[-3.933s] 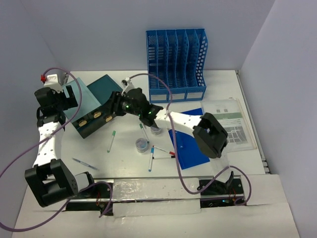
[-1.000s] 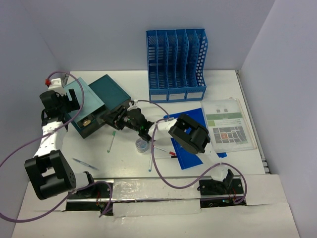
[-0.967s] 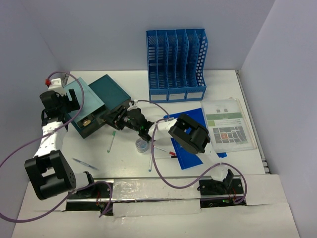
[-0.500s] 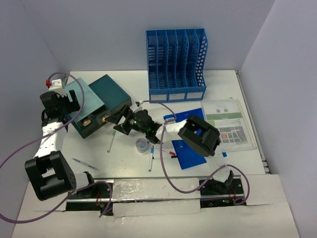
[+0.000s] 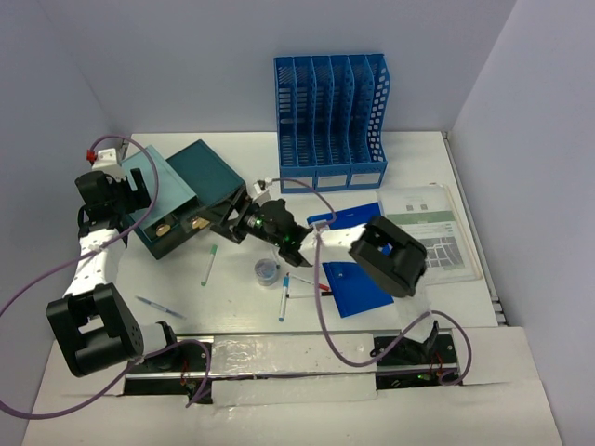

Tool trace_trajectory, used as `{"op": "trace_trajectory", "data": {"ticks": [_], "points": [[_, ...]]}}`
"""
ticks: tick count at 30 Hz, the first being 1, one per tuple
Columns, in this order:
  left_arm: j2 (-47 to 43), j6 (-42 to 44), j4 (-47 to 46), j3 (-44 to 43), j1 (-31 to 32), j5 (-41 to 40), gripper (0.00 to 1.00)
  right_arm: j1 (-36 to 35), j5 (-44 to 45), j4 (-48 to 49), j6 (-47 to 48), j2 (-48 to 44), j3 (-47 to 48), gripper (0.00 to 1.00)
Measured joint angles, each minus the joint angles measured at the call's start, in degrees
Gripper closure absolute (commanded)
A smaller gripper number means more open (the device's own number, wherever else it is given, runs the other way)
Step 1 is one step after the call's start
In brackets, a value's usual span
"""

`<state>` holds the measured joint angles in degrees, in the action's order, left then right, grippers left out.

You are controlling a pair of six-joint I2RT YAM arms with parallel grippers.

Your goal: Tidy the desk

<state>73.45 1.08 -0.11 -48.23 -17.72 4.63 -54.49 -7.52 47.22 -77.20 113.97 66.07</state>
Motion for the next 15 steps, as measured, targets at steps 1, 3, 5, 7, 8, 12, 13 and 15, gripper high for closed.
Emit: {"op": "trace_trajectory", "data": {"ticks": [1, 3, 5, 7, 8, 12, 13, 15], "points": [[0.0, 0.0, 0.01, 0.0, 0.01, 0.12, 0.09, 0.01, -0.53, -0.1, -1.1, 2.07, 0.62, 0.15], [0.0, 0.0, 0.04, 0.0, 0.05, 0.22, 0.09, 0.01, -1.18, -0.86, -2.6, 5.9, 1.21, 0.16], [0.0, -0.01, 0.04, 0.0, 0.14, 0.23, 0.09, 0.01, -1.26, -2.17, -3.33, 8.54, 1.78, 0.17], [0.0, -0.02, 0.06, 0.0, 0.27, 0.27, 0.09, 0.04, -1.16, -3.54, -3.46, 9.35, 2.23, 0.2], [0.0, -0.02, 0.08, 0.0, 0.35, 0.31, 0.09, 0.07, -1.07, -3.79, -3.39, 9.38, 2.64, 0.21], [0.0, 0.0, 0.09, 0.0, 0.75, 0.34, 0.09, 0.16, -0.68, -3.41, -3.42, 9.38, 6.11, 0.25], [0.0, 0.0, 0.09, 0.0, 0.77, 0.32, 0.09, 0.16, -0.67, -3.17, -3.67, 9.38, 6.83, 0.25], [0.0, 0.0, 0.09, 0.0, 0.8, 0.3, 0.09, 0.16, -0.67, -2.82, -4.42, 9.5, 7.69, 0.25]]}}
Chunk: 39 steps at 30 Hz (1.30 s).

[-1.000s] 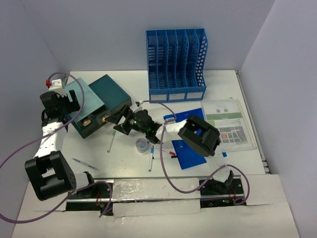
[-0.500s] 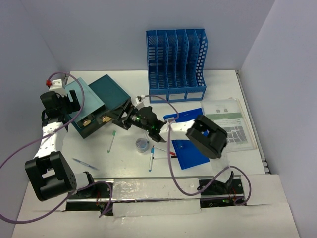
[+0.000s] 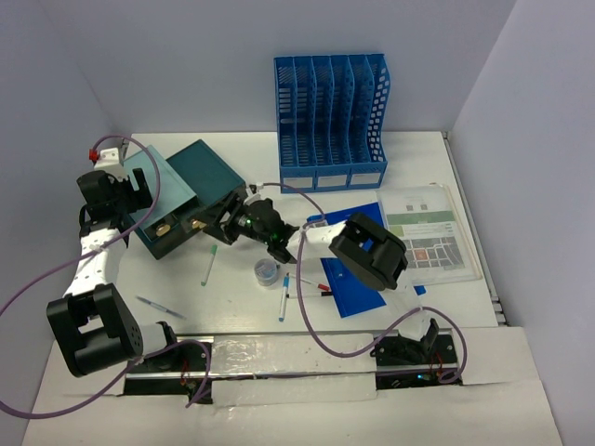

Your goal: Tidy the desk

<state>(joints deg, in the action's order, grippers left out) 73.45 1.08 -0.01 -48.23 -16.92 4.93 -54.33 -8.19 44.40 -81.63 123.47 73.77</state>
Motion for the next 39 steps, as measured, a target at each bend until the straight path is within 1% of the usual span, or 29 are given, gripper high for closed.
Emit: {"op": "trace_trajectory", "data": {"ticks": [8, 15, 21, 25, 26, 30, 33, 35, 38, 39], "points": [[0.0, 0.04, 0.02, -0.01, 0.13, -0.34, 0.09, 0.11, -0.49, -0.44, -2.87, 4.57, 2.11, 0.29], [0.0, 0.04, 0.02, -0.02, 0.21, -0.39, 0.09, 0.13, -0.1, -0.81, -2.76, 4.95, 3.25, 0.32], [0.0, 0.04, 0.02, 0.0, 0.26, -0.48, 0.09, 0.24, 0.25, -0.7, -2.8, 5.13, 4.59, 0.36], [0.0, 0.04, 0.02, 0.0, 0.32, -0.65, 0.09, 0.24, 0.35, -0.63, -2.99, 6.13, 5.98, 0.42], [0.0, 0.04, 0.02, 0.0, 0.32, -0.66, 0.09, 0.26, 0.35, -0.63, -3.01, 6.45, 6.28, 0.44], [0.0, 0.07, 0.02, 0.0, 0.32, -0.68, 0.09, 0.29, 0.39, -0.02, -3.56, 7.75, 6.92, 0.64], [0.0, 0.07, 0.03, 0.0, 0.33, -0.68, 0.09, 0.33, 0.51, 1.37, -4.06, 7.88, 6.91, 0.75], [0.0, 0.07, 0.02, 0.0, 0.39, -0.67, 0.09, 0.38, 0.71, 1.68, -4.27, 7.88, 6.61, 0.86], [0.0, 0.04, 0.02, 0.0, 0.42, -0.66, 0.09, 0.37, 0.83, 2.88, -4.39, 7.88, 5.8, 0.93], [0.0, 0.04, 0.02, 0.0, 0.43, -0.66, 0.09, 0.37, 0.83, 3.44, -4.49, 7.88, 5.43, 0.93]]}}
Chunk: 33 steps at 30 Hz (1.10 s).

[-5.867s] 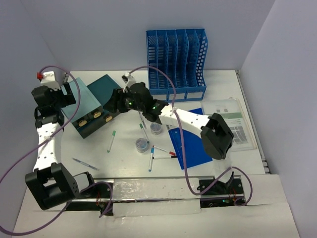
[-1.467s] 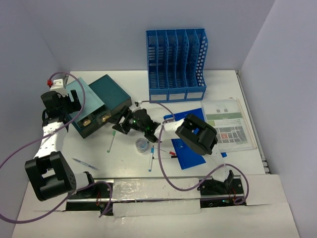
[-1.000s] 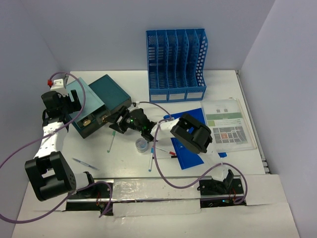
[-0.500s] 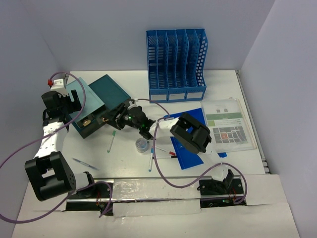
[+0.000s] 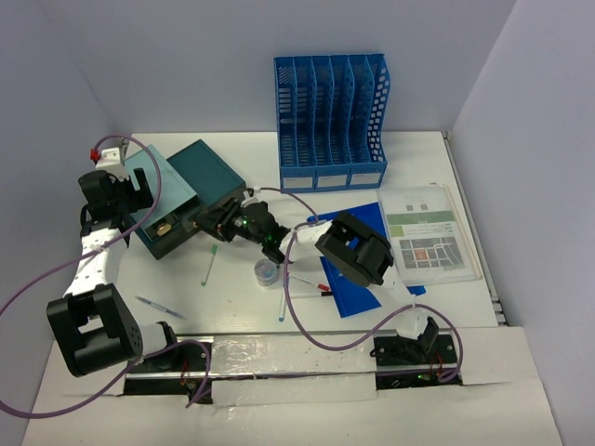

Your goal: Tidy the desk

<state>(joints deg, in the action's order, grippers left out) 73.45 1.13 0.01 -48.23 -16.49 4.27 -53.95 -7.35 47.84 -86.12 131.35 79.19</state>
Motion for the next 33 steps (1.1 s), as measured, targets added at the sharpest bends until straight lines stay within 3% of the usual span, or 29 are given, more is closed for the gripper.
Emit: {"op": "trace_trajectory", "data": {"ticks": [3, 11, 21, 24, 33], "points": [[0.0, 0.01, 0.0, 0.0, 0.06, 0.0, 0.09, 0.0, -0.06, 2.0, -0.18, -0.06, -1.31, 0.99], [0.57, 0.02, -0.41, 0.0, 0.26, -0.37, 0.09, 0.07, -1.32, 5.33, 0.41, -4.42, -9.39, 0.99], [0.74, 0.07, -0.77, 0.0, 0.31, -0.81, 0.09, 0.29, -3.91, 6.15, 3.28, -17.38, -26.43, 0.88], [0.74, 0.04, -0.79, 0.0, 0.31, -0.83, 0.09, 0.39, -4.74, 6.89, 2.9, -17.42, -27.5, 0.82], [0.74, 0.04, -0.78, 0.0, 0.32, -0.85, 0.09, 0.74, -7.06, 9.44, 1.51, -17.41, -29.39, 0.43]]}}
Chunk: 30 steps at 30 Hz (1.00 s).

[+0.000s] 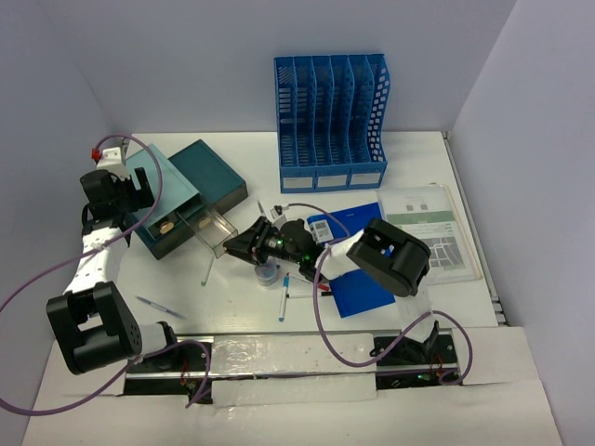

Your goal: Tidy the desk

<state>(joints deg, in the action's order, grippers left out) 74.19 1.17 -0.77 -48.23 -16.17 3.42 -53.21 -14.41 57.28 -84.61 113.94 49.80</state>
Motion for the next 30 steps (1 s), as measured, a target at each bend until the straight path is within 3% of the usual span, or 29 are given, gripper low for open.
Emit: {"op": "trace_trajectory", "data": {"ticks": [7, 17, 20, 24, 30], "points": [[0.0, 0.0, 0.01, 0.0, 0.0, 0.0, 0.09, 0.0, -0.41, -0.31, 3.94, -3.5, -2.64, 0.32], [0.0, 0.05, 0.04, -0.02, 0.01, 0.02, 0.09, 0.0, 0.3, -8.92, 17.85, -18.86, -5.34, 0.33], [-0.02, 0.14, 0.06, -0.02, -0.01, 0.04, 0.09, 0.0, 1.45, -16.73, 26.94, -27.29, -5.62, 0.27], [-0.04, 0.25, 0.45, -0.21, -0.01, 0.07, 0.09, 0.16, 5.0, -37.72, 46.74, -37.54, 1.07, 0.27], [-0.45, 0.61, 2.01, -0.57, -0.01, 0.65, 0.09, 2.18, 13.9, -62.59, 71.0, -43.66, 9.89, 0.29]]}}
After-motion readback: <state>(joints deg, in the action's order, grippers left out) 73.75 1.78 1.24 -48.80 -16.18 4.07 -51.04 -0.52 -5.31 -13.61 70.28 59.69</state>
